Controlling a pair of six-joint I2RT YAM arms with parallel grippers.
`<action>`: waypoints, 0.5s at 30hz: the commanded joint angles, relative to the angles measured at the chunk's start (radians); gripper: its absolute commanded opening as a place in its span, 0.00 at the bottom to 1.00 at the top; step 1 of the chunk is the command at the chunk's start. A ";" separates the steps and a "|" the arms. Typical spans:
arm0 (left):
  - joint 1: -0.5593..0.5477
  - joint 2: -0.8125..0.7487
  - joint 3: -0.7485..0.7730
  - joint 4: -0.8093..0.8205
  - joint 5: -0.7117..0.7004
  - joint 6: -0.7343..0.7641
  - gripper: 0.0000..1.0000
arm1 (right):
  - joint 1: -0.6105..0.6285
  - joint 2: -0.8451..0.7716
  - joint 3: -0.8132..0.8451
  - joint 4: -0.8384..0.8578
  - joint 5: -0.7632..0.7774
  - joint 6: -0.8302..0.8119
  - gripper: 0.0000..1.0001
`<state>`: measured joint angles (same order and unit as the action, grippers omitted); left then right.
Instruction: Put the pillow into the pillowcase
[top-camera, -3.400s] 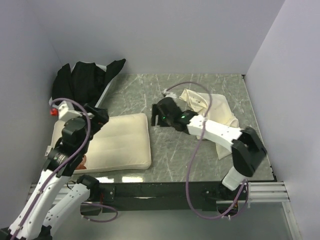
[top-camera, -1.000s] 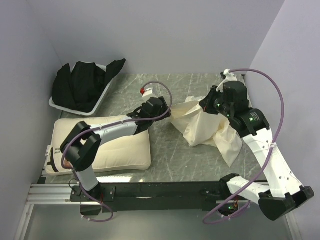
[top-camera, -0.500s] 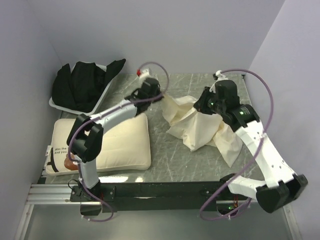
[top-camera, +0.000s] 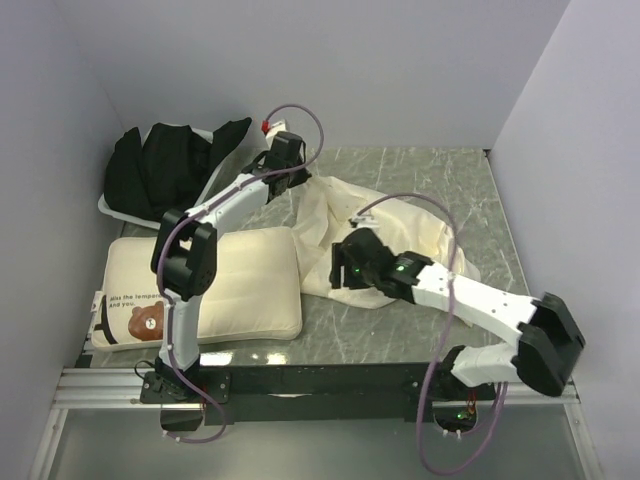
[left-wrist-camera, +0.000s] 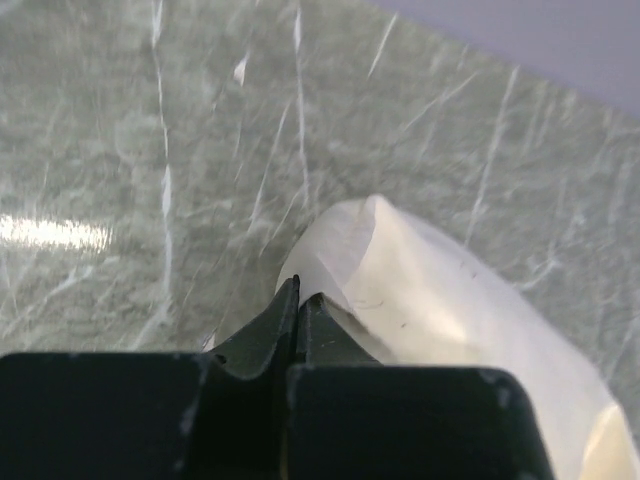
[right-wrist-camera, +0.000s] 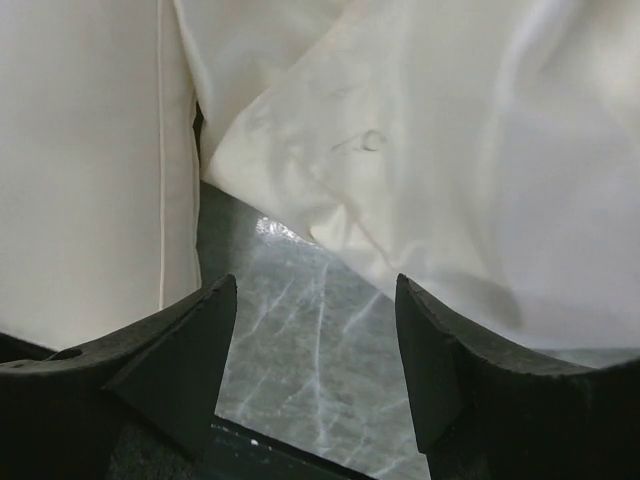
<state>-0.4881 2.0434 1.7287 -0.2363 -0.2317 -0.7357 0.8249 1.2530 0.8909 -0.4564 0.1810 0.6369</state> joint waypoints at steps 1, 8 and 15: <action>0.005 0.008 0.068 -0.029 0.037 0.039 0.01 | 0.078 0.137 0.054 0.157 0.120 0.061 0.71; 0.011 0.003 0.055 -0.038 0.046 0.053 0.01 | 0.095 0.393 0.270 0.147 0.190 0.004 0.73; 0.016 -0.002 0.049 -0.043 0.052 0.064 0.01 | 0.076 0.621 0.459 0.029 0.216 0.041 0.70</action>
<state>-0.4778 2.0754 1.7451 -0.2832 -0.1955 -0.6987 0.9092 1.8004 1.2713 -0.3504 0.3237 0.6514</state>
